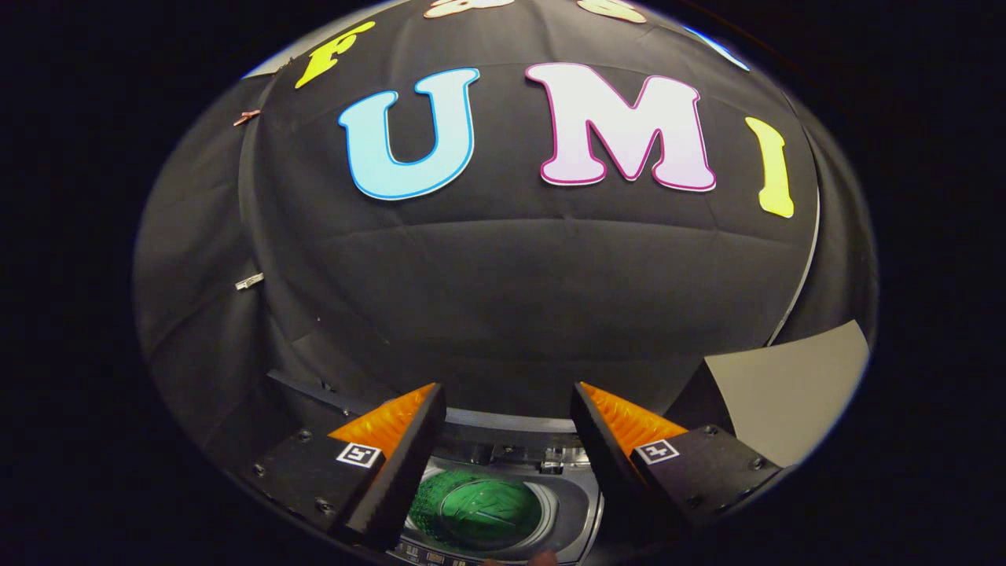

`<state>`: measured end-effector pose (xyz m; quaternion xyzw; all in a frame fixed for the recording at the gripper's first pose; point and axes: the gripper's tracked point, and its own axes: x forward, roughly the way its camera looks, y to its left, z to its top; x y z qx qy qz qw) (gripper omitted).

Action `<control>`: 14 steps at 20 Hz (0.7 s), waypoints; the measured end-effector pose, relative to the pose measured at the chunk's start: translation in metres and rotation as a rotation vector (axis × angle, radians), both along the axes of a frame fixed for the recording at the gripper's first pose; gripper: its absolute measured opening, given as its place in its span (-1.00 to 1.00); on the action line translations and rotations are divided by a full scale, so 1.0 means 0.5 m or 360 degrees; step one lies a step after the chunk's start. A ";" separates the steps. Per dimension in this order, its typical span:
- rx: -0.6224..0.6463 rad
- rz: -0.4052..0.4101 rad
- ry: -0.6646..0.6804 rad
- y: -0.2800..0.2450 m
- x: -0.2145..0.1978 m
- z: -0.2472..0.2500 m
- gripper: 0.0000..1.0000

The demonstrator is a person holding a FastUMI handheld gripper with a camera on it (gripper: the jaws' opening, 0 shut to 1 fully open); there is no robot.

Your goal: Put the clothes into the washing machine and then close the washing machine lid.

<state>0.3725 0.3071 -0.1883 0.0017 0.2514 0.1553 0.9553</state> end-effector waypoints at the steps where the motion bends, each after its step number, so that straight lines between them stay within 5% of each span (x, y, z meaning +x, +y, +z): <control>1: 0.0007 0.0005 0.0004 -0.003 -0.012 -0.002 1.00; 14: -0.0102 0.0050 -0.0030 -0.036 -0.127 -0.048 1.00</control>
